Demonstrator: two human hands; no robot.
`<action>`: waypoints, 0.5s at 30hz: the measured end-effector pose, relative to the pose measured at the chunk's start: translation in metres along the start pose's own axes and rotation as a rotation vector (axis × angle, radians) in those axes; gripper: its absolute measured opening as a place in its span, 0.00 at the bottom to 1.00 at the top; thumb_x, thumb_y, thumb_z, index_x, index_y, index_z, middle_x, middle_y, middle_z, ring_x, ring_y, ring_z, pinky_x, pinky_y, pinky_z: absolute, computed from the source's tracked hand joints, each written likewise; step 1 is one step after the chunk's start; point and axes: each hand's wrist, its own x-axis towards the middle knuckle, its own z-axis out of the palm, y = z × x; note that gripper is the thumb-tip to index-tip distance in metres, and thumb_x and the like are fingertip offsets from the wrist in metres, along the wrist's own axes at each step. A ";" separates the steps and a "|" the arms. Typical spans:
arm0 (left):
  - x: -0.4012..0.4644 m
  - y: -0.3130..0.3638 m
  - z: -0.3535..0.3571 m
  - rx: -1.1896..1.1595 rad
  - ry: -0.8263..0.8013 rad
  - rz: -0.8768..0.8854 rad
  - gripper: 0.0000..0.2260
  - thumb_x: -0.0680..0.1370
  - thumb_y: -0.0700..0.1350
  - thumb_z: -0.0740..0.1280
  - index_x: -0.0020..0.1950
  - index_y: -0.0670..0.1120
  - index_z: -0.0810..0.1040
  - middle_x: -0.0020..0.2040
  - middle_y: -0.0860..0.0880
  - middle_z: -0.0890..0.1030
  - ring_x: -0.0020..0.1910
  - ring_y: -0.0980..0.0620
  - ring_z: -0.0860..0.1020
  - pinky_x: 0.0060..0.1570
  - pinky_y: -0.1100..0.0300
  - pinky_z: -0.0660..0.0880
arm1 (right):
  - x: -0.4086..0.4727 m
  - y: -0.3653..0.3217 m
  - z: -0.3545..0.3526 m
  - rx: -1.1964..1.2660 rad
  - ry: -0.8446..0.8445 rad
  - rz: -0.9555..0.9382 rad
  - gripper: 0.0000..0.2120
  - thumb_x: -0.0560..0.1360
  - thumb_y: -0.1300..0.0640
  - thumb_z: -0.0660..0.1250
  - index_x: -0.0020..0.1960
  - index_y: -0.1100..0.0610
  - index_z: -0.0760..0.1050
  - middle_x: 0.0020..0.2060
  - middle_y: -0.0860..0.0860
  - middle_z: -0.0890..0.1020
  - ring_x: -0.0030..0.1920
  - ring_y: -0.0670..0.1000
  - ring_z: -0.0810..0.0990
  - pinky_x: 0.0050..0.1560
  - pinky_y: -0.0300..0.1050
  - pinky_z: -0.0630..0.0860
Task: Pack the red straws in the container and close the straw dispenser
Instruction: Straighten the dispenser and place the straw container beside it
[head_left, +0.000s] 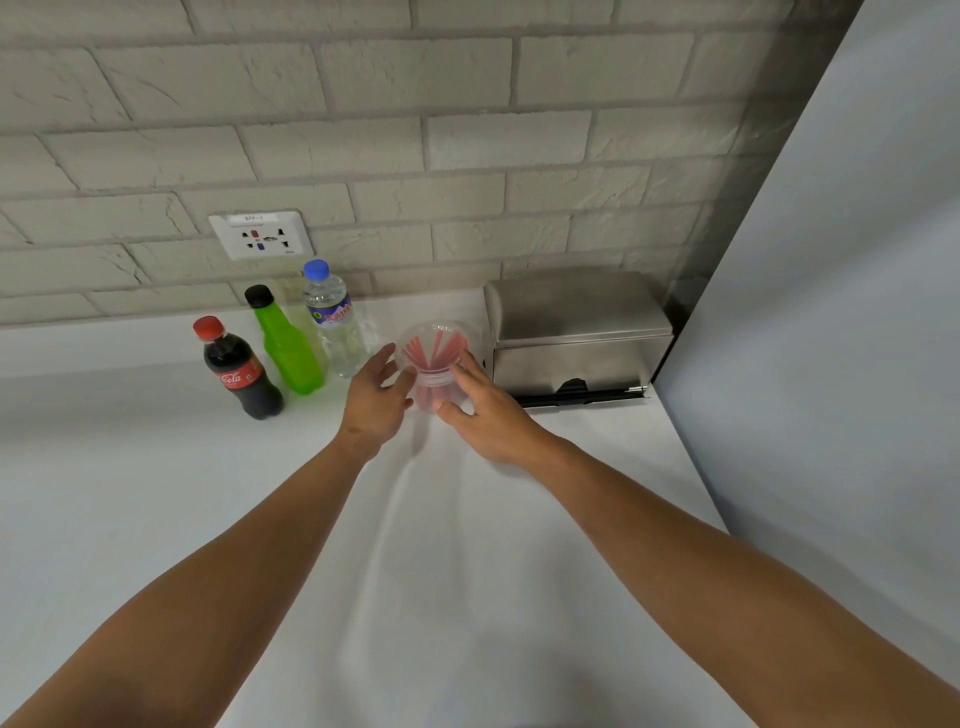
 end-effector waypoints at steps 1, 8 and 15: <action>0.000 0.000 0.000 -0.002 -0.002 -0.001 0.27 0.83 0.43 0.67 0.81 0.46 0.64 0.75 0.41 0.74 0.71 0.41 0.76 0.61 0.44 0.80 | 0.000 0.000 0.000 -0.004 -0.007 0.003 0.32 0.83 0.43 0.62 0.84 0.47 0.55 0.85 0.43 0.49 0.70 0.19 0.45 0.59 0.13 0.46; 0.002 0.004 0.002 -0.019 -0.007 -0.011 0.27 0.83 0.42 0.67 0.81 0.46 0.64 0.75 0.40 0.73 0.72 0.43 0.75 0.59 0.48 0.81 | 0.007 -0.003 -0.004 -0.007 -0.021 0.049 0.33 0.83 0.43 0.62 0.84 0.47 0.54 0.86 0.44 0.50 0.82 0.40 0.52 0.70 0.30 0.51; 0.002 0.004 0.002 0.000 -0.003 -0.016 0.26 0.83 0.43 0.67 0.81 0.46 0.65 0.75 0.42 0.73 0.72 0.44 0.75 0.62 0.45 0.80 | 0.010 -0.001 -0.004 -0.005 0.009 0.022 0.34 0.80 0.40 0.61 0.83 0.46 0.57 0.84 0.44 0.55 0.65 0.21 0.50 0.55 0.10 0.46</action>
